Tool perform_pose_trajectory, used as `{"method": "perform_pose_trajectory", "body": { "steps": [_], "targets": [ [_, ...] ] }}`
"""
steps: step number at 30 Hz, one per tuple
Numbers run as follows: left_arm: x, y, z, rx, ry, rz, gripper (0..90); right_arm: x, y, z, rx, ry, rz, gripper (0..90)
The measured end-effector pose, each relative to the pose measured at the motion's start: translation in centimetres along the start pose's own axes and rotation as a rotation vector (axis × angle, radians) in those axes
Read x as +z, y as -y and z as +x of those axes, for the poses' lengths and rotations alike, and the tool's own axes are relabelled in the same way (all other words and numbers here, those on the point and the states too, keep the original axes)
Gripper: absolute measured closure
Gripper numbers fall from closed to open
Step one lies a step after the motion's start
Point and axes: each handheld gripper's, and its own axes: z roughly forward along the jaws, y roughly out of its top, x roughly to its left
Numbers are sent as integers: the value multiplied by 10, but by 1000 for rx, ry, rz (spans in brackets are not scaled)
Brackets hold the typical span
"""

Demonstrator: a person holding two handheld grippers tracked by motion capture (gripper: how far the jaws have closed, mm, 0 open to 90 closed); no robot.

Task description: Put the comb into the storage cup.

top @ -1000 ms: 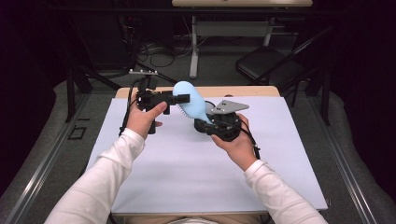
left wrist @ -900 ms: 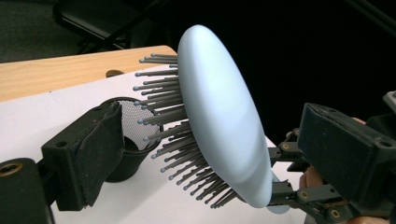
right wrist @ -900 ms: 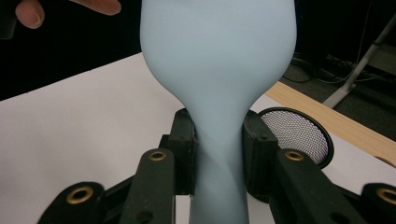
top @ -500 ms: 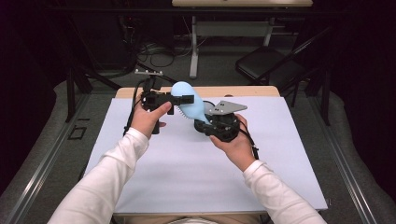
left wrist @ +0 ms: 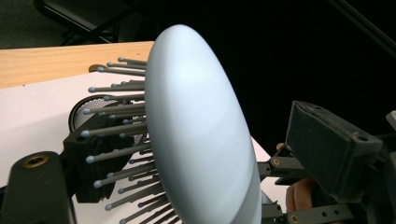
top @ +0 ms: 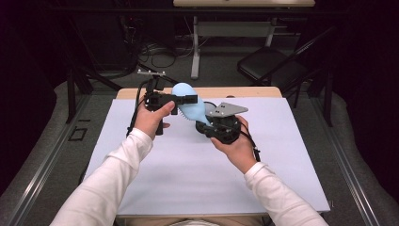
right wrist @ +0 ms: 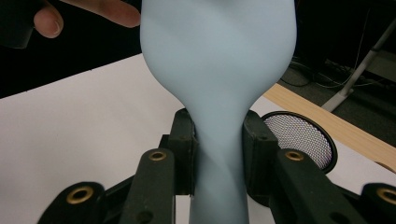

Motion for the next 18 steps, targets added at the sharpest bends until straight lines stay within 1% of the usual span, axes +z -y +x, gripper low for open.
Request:
{"method": "perform_pose_trajectory", "body": {
  "steps": [7,12,15,18],
  "targets": [
    [-1,0,1,-11,6,-1,171,1,0,1,0,-2,1,693],
    [-4,-1,2,-7,3,-6,226,1,1,1,-1,-3,-3,693],
    [-5,-1,3,-18,15,-16,253,1,1,1,0,-2,-6,693],
    [-6,-1,4,-38,25,-23,266,1,1,1,-2,-2,-5,693]
  ]
}}
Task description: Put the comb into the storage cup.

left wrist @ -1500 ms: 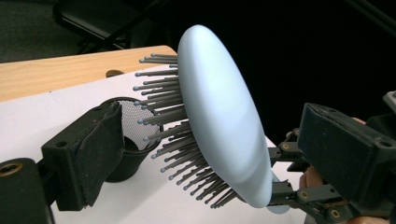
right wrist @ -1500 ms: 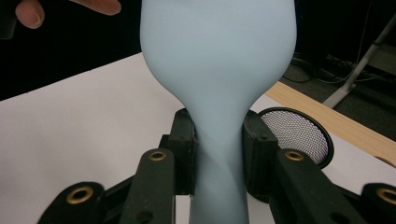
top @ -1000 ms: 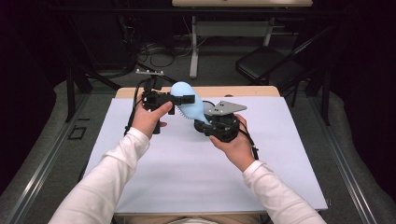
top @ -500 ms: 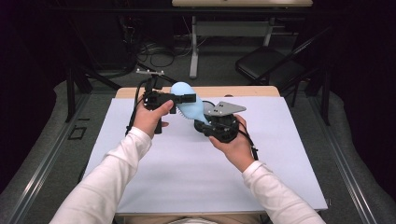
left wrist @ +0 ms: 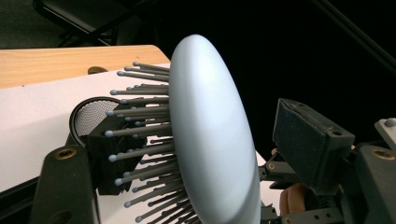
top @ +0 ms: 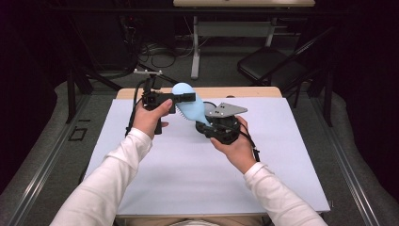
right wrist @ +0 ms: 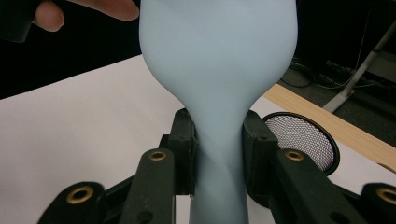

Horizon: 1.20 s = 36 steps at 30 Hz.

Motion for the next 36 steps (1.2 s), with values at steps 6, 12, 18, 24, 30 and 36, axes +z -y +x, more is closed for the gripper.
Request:
{"method": "perform_pose_trajectory", "body": {
  "steps": [6,12,18,24,30,36],
  "targets": [
    [-2,1,2,-19,6,-17,320,1,1,1,-5,3,3,694],
    [-2,2,2,-36,2,-23,356,2,2,1,-5,1,6,695],
    [-3,2,4,-47,-13,-17,400,2,2,1,-2,1,8,694],
    [-3,3,7,-77,4,-14,428,3,3,1,-4,0,12,695],
    [-2,3,8,-76,3,-5,430,4,4,1,-6,0,14,695],
    [-2,3,8,-80,3,-1,429,4,5,1,-1,-1,16,695]
  ]
}}
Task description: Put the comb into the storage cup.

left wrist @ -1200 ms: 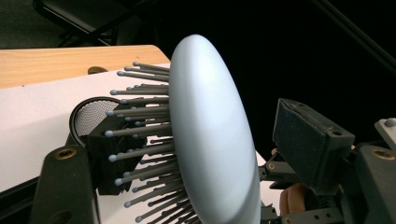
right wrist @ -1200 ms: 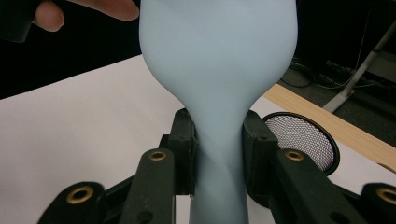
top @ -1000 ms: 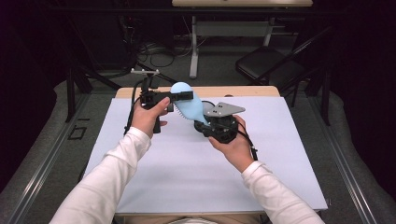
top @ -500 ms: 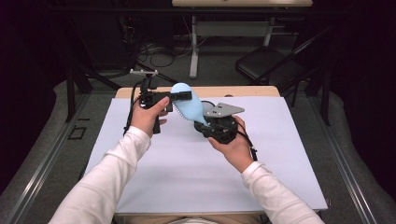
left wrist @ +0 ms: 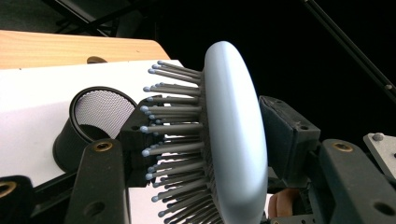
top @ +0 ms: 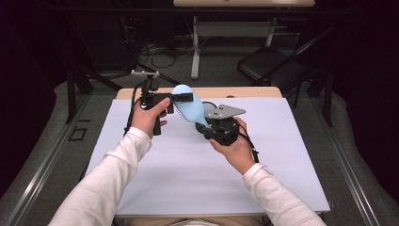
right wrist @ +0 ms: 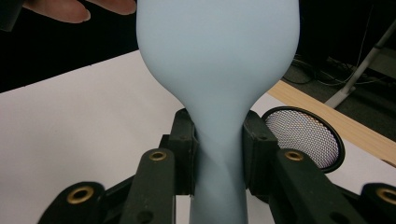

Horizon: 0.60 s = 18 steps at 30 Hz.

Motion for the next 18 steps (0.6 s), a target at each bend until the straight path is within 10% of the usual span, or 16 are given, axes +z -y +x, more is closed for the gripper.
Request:
{"method": "perform_pose_trajectory", "body": {
  "steps": [18],
  "targets": [
    [-3,0,1,-84,32,6,478,1,2,1,-3,-7,-1,695]
  ]
}}
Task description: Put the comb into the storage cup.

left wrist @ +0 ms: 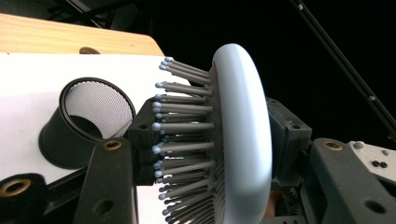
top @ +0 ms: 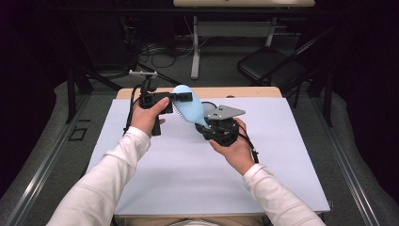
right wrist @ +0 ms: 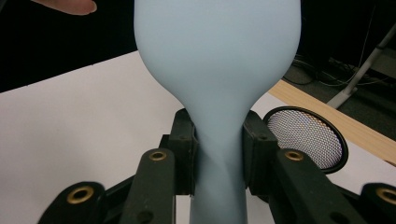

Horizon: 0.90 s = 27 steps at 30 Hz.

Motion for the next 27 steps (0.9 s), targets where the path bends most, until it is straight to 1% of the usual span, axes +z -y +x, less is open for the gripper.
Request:
{"method": "perform_pose_trajectory", "body": {
  "steps": [2,4,5,9,13,21,24,25,27],
  "targets": [
    [0,0,1,-9,-2,10,480,1,1,0,1,0,-2,695],
    [0,0,2,-31,-1,17,484,2,2,0,3,-3,1,695],
    [0,0,2,-48,1,20,485,2,2,0,2,-4,1,695],
    [0,0,3,-58,7,22,491,2,3,1,7,-8,4,695],
    [0,0,2,-69,3,27,497,3,4,1,7,-7,-2,694],
    [1,0,3,-74,0,38,504,3,6,1,16,-9,-2,694],
    [1,0,3,-82,-1,40,505,3,6,0,18,-11,0,694],
    [2,0,3,-94,0,39,506,3,6,0,18,-11,1,694],
    [2,0,4,-98,2,37,506,4,6,0,17,-9,3,694]
  ]
}}
